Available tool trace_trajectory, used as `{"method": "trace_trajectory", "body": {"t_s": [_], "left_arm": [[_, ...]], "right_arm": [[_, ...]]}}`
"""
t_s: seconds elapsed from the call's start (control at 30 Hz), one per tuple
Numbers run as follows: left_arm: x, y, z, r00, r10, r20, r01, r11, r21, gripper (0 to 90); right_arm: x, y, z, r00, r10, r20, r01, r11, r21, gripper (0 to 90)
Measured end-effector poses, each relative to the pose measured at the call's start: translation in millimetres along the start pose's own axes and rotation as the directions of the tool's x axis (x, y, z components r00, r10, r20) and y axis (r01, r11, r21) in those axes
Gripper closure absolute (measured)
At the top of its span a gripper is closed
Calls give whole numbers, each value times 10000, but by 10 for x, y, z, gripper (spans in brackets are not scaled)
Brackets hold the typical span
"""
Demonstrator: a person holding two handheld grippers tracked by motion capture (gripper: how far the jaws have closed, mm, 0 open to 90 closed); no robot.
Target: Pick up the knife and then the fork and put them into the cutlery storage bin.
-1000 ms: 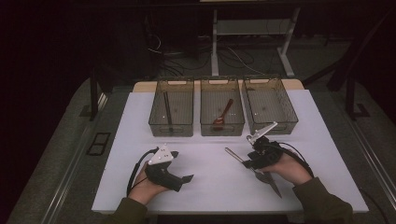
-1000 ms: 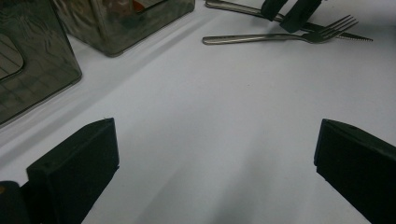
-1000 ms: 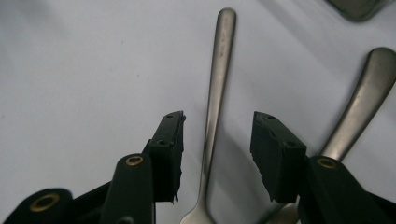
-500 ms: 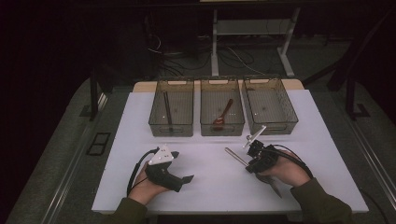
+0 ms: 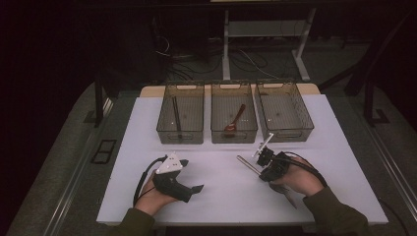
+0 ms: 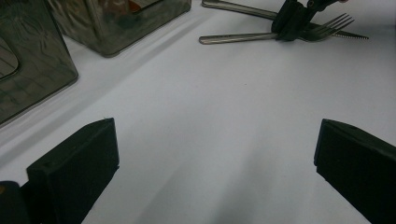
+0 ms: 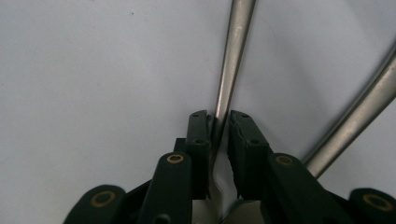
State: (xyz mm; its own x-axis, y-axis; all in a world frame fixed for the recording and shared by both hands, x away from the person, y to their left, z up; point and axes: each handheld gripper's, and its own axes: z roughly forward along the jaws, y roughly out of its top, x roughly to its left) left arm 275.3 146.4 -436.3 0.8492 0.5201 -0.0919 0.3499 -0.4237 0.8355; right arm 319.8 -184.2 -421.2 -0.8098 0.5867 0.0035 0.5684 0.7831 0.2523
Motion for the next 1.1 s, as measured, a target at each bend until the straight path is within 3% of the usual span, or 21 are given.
{"method": "trace_trajectory", "body": {"t_s": [0.5, 0.73, 1.1], "left_arm": [[18, -5, -11, 10000, 40, 25, -40, 10000, -15, 0], [24, -9, -16, 10000, 5, 47, -4, 10000, -38, 0], [25, -15, -9, 9999, 1, 114, 0, 10000, -91, 0]], "right_arm": [[1, 0, -2, 10000, -90, -8, 90, 10000, 4, 835], [-66, -41, -40, 9987, 271, -438, -298, 9975, -635, 863], [-141, -93, -138, 9960, 560, -702, -654, 9880, -1398, 862]]}}
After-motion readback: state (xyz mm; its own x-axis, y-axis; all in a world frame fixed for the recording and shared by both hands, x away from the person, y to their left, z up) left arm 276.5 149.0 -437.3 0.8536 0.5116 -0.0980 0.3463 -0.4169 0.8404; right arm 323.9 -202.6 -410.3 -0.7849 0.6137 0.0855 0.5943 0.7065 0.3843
